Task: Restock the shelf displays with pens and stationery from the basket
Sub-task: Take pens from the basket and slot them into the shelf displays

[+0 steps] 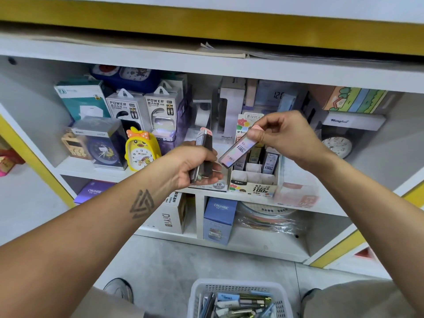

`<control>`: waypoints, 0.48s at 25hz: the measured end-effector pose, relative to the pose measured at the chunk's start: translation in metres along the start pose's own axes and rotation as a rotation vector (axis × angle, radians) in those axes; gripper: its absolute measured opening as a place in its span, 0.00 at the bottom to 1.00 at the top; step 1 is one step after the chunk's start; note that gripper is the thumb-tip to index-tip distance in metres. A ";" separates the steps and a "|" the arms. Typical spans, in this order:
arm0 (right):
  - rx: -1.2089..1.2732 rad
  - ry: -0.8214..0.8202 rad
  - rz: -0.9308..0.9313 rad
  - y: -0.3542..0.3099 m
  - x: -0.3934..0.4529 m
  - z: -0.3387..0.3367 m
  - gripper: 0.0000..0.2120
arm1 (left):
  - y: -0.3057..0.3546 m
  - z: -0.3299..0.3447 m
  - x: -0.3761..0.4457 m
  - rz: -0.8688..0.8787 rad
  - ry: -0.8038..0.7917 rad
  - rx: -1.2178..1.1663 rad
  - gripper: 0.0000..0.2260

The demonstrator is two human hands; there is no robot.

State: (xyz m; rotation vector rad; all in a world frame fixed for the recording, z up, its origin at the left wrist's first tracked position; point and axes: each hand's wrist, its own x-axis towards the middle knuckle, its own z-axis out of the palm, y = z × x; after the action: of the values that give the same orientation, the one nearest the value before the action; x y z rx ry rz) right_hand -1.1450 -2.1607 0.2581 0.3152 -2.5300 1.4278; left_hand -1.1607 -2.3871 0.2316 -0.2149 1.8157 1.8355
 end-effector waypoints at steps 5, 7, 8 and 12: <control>-0.496 0.037 -0.143 0.002 0.003 0.005 0.07 | -0.001 0.001 -0.004 0.004 -0.065 0.052 0.10; -0.527 0.038 -0.166 0.000 0.004 0.004 0.08 | 0.000 0.002 -0.004 0.008 -0.074 0.065 0.08; -0.543 0.048 -0.173 0.000 0.005 0.004 0.08 | 0.000 0.001 -0.004 0.010 -0.073 0.070 0.07; -0.606 0.063 -0.218 0.002 0.007 0.004 0.08 | 0.000 0.001 -0.005 0.016 -0.094 0.073 0.06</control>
State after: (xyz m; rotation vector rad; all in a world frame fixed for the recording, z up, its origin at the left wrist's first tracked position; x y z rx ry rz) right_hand -1.1523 -2.1638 0.2568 0.4053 -2.6235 0.5433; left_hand -1.1560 -2.3877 0.2344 -0.0862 1.8201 1.7563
